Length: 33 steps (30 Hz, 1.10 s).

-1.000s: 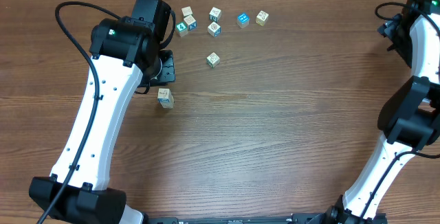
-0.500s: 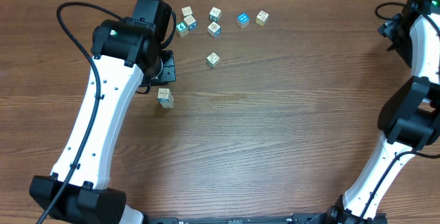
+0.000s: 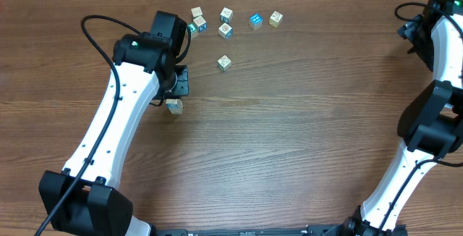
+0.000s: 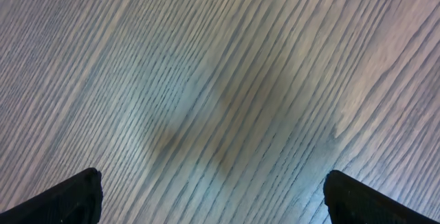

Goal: Form a tower
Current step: 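Position the P block with the left gripper above the stack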

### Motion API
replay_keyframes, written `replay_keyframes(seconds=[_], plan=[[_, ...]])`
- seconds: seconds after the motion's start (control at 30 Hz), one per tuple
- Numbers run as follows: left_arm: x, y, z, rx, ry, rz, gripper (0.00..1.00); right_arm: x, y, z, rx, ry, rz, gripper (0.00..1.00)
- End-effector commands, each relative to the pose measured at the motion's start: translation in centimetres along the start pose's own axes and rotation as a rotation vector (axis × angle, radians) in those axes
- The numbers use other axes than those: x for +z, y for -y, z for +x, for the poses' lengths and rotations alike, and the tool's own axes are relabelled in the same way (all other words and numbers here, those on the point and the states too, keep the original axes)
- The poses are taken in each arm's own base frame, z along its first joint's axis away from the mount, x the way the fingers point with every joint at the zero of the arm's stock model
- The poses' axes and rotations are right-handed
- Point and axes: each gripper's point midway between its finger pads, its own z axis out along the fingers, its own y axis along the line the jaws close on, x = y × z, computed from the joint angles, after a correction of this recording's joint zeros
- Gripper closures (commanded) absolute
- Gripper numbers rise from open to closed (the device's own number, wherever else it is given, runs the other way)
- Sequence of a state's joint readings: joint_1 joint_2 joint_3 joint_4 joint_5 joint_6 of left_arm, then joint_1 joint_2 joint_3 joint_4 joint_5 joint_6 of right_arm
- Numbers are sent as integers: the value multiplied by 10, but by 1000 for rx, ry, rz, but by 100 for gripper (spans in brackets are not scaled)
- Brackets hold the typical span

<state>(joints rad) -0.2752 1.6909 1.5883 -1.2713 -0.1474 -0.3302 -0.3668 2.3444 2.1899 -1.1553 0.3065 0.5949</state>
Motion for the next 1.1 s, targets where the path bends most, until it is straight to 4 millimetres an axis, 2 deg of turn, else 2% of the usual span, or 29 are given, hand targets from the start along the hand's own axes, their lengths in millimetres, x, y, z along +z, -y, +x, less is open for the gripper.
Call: replay_keyframes(seconds=[0.0, 0.3, 1.07], plan=[[5, -5, 0, 31, -6, -17, 79, 0, -1, -4, 2, 17, 4, 0], [8, -17, -3, -12, -10, -13, 78, 0, -1, -4, 2, 17, 4, 0], [9, -17, -1, -25, -30, 16, 77, 0, -1, -4, 2, 17, 4, 0]])
